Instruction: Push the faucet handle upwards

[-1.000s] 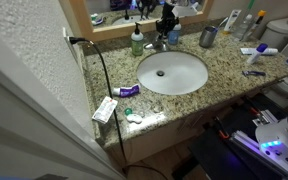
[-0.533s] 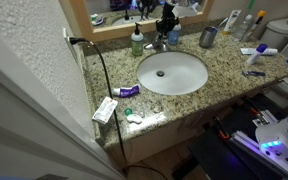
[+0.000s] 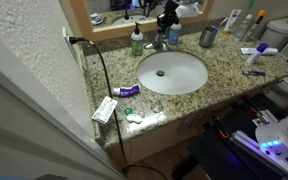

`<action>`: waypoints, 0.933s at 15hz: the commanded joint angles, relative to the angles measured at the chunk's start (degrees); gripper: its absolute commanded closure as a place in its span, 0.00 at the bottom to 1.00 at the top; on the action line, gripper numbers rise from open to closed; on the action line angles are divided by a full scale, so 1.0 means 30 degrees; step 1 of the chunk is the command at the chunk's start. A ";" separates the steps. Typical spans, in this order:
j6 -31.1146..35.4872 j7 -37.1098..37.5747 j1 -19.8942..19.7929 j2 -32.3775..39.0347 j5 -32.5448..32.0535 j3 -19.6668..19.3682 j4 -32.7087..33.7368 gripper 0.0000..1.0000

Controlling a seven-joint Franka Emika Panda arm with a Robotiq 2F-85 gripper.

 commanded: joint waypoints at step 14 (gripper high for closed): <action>-0.7248 0.1346 0.0134 -0.6280 -0.2910 -0.0401 -0.1417 0.07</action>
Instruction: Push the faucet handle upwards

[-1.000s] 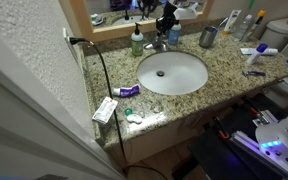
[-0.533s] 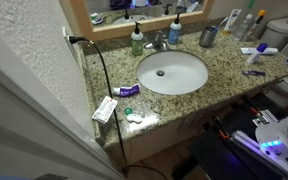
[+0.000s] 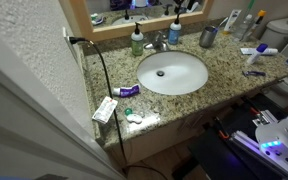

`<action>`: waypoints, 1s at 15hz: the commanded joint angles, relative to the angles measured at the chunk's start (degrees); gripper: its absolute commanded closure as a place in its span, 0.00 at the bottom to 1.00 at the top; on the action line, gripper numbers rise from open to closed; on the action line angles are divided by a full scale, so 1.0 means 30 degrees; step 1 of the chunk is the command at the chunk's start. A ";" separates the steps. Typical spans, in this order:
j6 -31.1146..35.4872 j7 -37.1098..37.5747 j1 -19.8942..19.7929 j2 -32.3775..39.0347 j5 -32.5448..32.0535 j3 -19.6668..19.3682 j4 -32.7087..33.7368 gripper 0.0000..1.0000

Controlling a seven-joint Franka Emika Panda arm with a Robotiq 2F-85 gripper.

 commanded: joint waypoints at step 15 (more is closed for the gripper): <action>0.0160 0.2914 0.1139 0.4864 -0.0060 -0.0163 0.2366 0.00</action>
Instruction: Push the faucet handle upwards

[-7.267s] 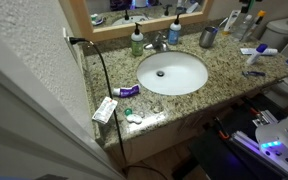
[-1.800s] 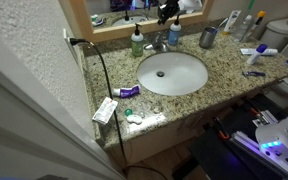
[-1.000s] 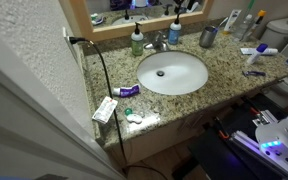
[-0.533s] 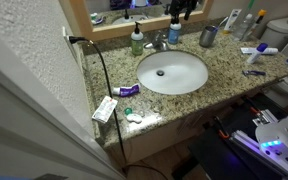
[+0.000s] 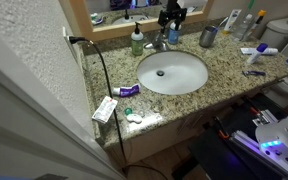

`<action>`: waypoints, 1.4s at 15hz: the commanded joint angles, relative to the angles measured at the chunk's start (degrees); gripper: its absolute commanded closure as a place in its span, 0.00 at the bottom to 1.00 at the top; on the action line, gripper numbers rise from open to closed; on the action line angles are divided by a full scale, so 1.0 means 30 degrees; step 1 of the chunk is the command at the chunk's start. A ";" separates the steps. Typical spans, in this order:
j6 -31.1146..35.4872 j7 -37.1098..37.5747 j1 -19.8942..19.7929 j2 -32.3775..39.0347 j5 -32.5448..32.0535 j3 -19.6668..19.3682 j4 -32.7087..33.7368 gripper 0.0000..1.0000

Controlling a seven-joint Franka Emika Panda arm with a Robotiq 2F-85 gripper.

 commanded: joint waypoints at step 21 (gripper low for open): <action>0.4003 0.2596 0.0768 0.1167 -0.0067 -0.0571 -0.0645 0.69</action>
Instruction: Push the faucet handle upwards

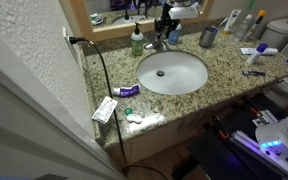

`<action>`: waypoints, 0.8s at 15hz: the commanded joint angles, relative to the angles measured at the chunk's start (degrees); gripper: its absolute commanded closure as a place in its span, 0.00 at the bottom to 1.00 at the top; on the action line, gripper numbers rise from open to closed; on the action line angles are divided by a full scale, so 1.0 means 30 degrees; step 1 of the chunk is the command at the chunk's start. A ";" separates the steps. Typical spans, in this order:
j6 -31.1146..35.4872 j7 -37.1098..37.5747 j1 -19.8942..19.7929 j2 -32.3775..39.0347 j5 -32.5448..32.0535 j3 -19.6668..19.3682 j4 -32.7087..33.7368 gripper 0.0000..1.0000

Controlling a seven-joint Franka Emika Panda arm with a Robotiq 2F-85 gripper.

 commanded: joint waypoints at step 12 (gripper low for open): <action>0.4609 0.1363 0.0387 0.0094 0.0777 -0.0423 -0.0773 0.93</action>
